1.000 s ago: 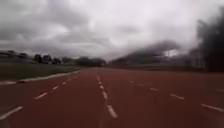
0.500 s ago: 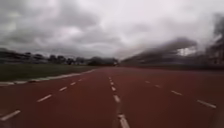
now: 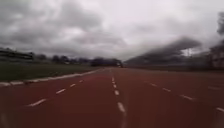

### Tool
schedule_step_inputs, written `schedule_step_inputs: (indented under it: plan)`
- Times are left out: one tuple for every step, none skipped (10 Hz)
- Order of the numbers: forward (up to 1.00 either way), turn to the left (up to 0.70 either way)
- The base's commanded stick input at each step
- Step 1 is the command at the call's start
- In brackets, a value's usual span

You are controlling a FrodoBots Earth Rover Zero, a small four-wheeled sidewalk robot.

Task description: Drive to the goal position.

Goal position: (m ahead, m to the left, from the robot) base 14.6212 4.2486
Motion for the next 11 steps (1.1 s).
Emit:
schedule_step_inputs:
  plan:
    - [0.7, 0.35]
    - [0.7, 0.35]
    - [0.7, 0.18]
    - [0.7, 0.0]
    - [0.7, 0.0]
    - [0.7, 0.0]
    - [0.7, 0.0]
    - [0.7, 0.0]
    - [0.7, 0.0]
    - [0.7, 0.18]
    - [0.7, 0.35]
